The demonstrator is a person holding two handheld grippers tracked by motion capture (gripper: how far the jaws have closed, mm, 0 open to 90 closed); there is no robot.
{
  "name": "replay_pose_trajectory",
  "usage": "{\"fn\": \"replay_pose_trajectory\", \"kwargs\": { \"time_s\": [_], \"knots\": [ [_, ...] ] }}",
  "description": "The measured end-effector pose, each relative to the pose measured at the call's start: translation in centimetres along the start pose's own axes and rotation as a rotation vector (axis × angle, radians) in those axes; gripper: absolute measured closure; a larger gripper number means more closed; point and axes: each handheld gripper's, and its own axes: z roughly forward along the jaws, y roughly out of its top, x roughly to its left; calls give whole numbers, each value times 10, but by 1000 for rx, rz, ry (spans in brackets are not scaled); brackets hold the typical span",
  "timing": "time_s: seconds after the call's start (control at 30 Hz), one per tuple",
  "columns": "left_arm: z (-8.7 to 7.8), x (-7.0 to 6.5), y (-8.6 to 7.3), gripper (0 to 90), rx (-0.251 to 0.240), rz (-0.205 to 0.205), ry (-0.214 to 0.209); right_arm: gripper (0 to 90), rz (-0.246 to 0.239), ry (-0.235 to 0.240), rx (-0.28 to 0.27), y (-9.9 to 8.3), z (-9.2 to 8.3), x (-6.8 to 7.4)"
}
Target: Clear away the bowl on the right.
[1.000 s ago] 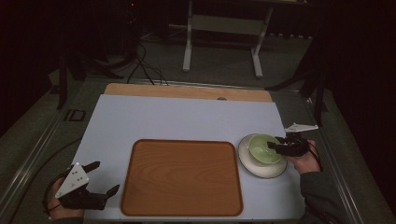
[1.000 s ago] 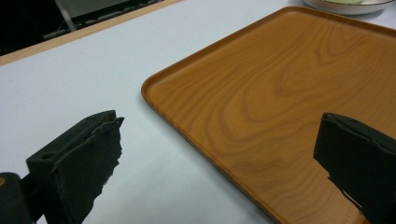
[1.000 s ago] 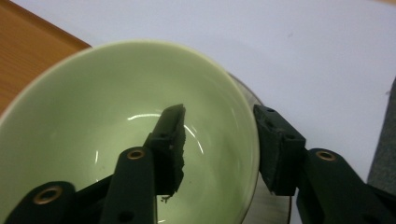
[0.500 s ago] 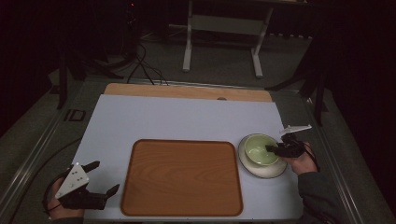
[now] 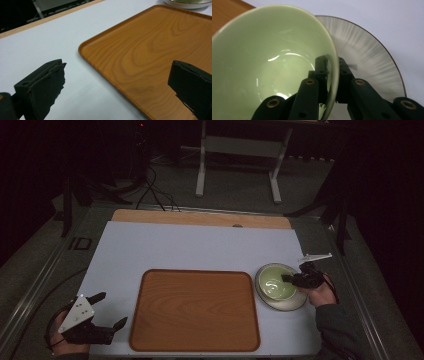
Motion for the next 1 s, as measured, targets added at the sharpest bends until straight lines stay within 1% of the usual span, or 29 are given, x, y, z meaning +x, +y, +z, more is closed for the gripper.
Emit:
{"fn": "replay_pose_trajectory", "kwargs": {
  "time_s": [0.1,0.27,0.37,0.73,0.87,1.0],
  "knots": [
    [0,0,0,9,2,1,0,831,-11,-7,0,1,-1,2],
    [0,0,0,9,-1,-1,1,826,-24,-13,-18,4,-8,6],
    [0,0,0,9,-2,-1,1,820,-13,-1,-21,5,-10,7],
    [-1,1,0,11,-5,-1,9,819,-20,-11,-40,7,-14,12],
    [-1,1,0,11,-7,-2,8,819,-29,-11,-50,9,-17,14],
    [-1,1,0,11,-7,-1,9,819,-51,-6,-64,15,-21,18]
  ]
}}
